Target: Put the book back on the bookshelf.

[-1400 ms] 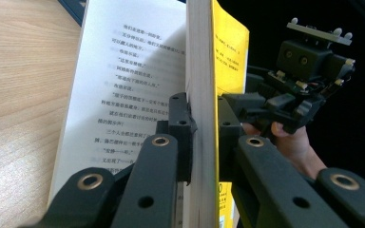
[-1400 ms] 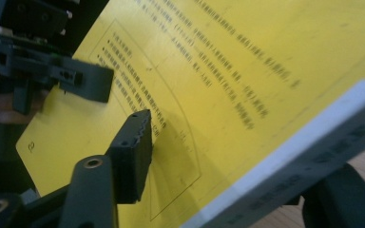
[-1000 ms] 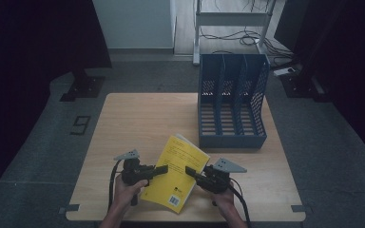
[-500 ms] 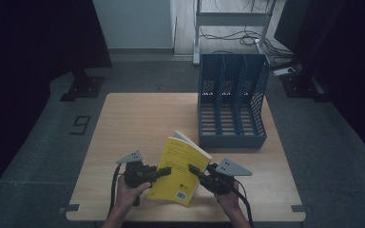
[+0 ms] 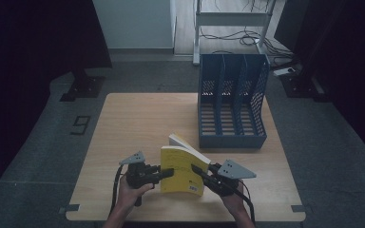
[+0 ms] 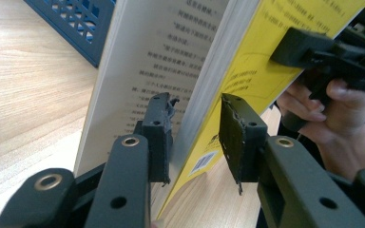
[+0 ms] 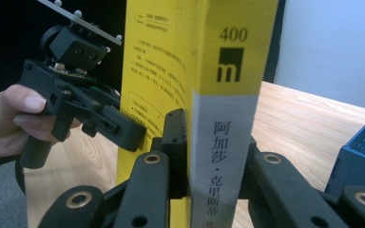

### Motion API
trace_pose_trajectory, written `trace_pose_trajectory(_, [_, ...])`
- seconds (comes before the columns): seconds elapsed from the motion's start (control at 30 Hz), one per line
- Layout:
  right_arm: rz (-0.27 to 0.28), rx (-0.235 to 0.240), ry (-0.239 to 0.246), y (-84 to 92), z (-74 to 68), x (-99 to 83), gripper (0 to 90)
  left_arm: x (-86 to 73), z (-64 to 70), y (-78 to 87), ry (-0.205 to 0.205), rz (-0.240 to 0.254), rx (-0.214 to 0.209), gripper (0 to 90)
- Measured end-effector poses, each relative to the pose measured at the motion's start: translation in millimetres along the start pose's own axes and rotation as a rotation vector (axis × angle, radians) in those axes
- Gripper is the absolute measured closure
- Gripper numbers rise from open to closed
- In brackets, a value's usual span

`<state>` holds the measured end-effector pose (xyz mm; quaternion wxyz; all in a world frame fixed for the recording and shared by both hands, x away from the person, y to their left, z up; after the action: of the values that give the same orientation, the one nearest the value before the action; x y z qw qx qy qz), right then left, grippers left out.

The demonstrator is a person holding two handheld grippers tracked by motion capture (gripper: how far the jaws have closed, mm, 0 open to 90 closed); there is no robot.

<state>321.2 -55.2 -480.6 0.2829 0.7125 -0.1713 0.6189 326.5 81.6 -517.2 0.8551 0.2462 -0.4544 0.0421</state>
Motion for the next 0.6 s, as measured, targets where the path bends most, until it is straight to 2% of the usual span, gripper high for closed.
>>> trace_pose_trajectory(0.33, [0.001,0.053,0.006,-0.2,-7.8,-0.2,72.4,-2.4,1.1,2.1,-0.011,-0.026,-0.019,72.0])
trace_pose_trajectory(0.6, [-0.012,0.078,0.003,-5.9,-12.3,1.6,68.4,-3.2,2.4,1.1,-0.027,-0.035,-0.015,75.3])
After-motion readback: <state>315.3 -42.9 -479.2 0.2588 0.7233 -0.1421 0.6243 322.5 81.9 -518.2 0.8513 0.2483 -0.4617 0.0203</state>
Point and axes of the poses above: each handheld gripper's, and its own axes: y roughly backward along the jaws, x roughly out of its top, z roughly to its right, the point moved 10 cm from there along -y, roughly forward along the jaws, and after that the axes turned 2 degrees about -z, right-handed, at the moved point
